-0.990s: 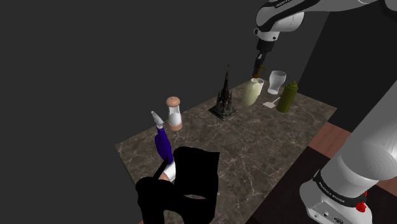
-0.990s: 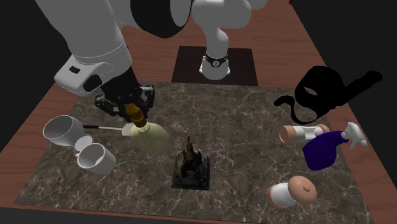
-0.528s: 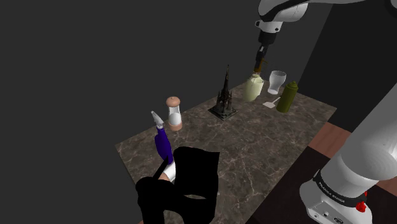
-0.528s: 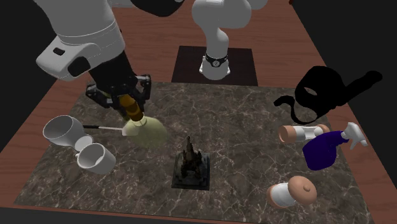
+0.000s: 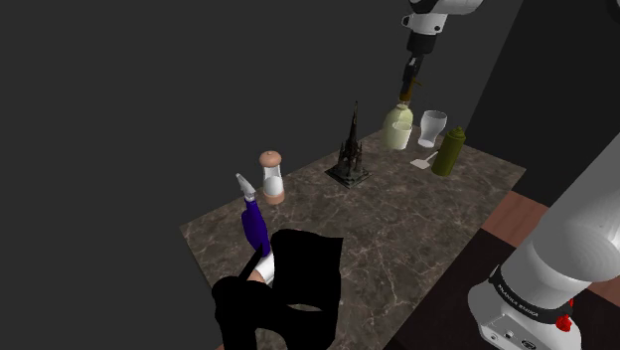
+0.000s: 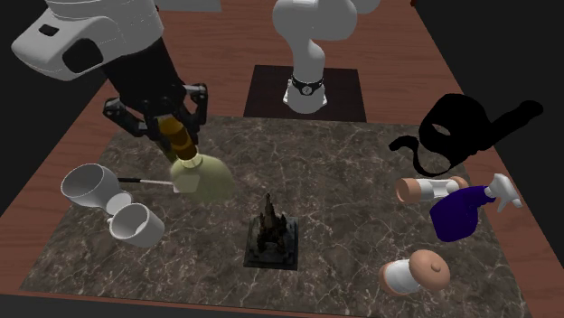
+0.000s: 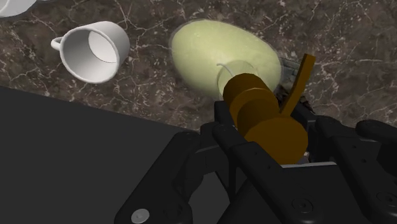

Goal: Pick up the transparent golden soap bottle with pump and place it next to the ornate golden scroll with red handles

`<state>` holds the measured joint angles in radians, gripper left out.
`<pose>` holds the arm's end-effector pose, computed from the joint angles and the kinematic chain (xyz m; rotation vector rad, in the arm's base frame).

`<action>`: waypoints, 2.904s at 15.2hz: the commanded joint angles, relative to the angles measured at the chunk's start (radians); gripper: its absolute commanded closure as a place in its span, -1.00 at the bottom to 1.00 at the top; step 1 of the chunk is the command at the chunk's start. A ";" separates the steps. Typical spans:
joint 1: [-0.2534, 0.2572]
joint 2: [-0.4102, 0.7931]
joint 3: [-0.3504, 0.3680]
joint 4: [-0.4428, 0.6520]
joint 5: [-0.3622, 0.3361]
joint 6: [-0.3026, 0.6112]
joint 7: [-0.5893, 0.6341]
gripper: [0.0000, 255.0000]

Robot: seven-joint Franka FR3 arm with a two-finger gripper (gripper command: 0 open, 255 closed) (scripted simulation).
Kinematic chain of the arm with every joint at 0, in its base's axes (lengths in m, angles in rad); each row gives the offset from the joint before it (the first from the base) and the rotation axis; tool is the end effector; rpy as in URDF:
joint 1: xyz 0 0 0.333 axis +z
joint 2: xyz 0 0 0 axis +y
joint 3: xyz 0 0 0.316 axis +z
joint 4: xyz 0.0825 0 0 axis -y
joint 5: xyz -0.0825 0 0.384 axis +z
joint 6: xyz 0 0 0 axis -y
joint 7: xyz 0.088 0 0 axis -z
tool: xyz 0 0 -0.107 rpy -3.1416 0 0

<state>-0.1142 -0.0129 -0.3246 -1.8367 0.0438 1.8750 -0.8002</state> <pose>0.5120 -0.2375 0.5311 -3.0839 -0.5441 -0.1064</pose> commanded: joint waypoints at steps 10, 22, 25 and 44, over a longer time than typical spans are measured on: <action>0.000 0.005 0.000 0.155 0.000 -0.150 0.006 1.00; -0.007 0.049 -0.006 0.371 0.015 -0.324 0.002 1.00; -0.010 0.068 -0.009 0.436 0.021 -0.371 0.000 1.00; -0.029 0.230 -0.016 0.906 0.085 -0.687 0.028 1.00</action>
<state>-0.1603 0.2296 -0.3459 -0.9197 0.1364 1.1868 -0.7919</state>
